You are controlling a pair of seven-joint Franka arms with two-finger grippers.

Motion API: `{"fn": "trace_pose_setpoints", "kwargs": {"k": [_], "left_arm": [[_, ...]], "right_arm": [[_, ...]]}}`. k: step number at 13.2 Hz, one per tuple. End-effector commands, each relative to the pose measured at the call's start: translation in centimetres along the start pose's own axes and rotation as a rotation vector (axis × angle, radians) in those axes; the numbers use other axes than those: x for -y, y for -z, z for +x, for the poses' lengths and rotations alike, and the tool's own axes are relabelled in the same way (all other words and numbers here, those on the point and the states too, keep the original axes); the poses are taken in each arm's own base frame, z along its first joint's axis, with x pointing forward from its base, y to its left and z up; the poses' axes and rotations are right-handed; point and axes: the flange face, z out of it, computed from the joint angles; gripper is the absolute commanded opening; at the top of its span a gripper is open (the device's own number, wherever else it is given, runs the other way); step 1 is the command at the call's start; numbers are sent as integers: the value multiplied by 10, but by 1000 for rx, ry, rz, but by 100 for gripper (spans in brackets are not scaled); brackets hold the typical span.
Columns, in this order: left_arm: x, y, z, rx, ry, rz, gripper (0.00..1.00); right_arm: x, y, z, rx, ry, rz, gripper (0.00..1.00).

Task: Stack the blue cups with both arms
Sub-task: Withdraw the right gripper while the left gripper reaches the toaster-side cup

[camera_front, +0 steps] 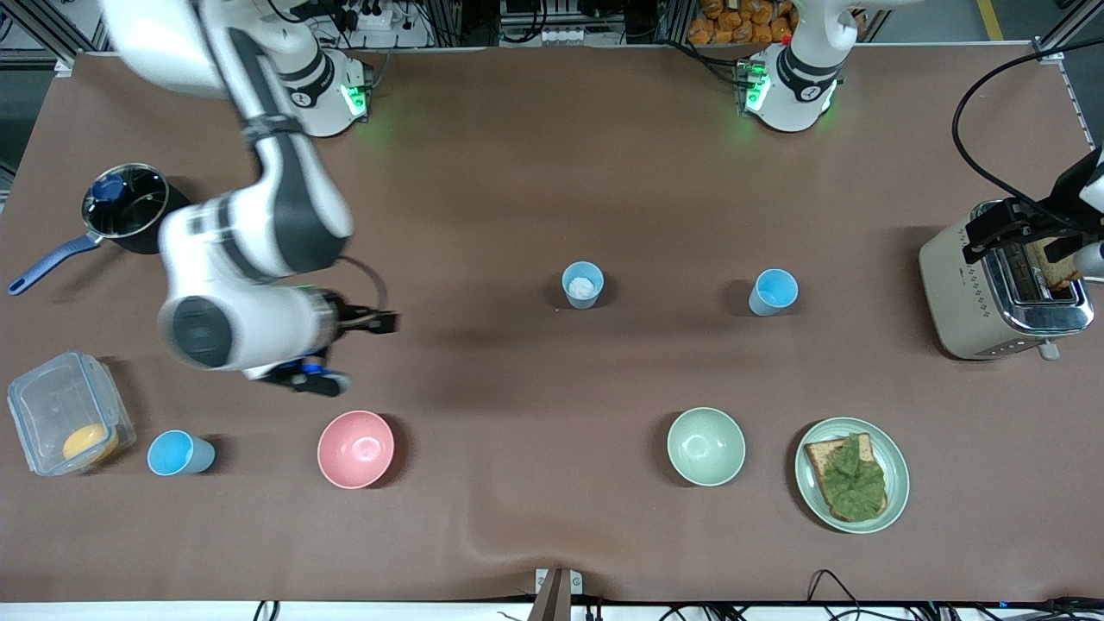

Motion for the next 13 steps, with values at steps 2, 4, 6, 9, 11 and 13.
{"fn": "trace_pose_setpoints", "kwargs": {"k": [2,4,6,9,11,13], "left_arm": [[-4,5,1,-11,8,-13,100],[-9,8,1,-16,-1,-14,100],[-13,8,0,-16,-3,-31,100],[-22,7,-1,-10,-15,-65,100],[-36,-1,3,2,-24,-115,100],[-45,-20,-5,14,-33,-132,100]], "right_arm": [[-104,30,16,-20,54,-10,100],[-134,49,9,-46,84,-77,100],[-154,79,-7,-98,107,-132,100],[-162,118,-44,-156,108,-121,100],[-172,131,-77,-182,96,-101,100],[-191,138,-100,-198,76,-74,100]]}}
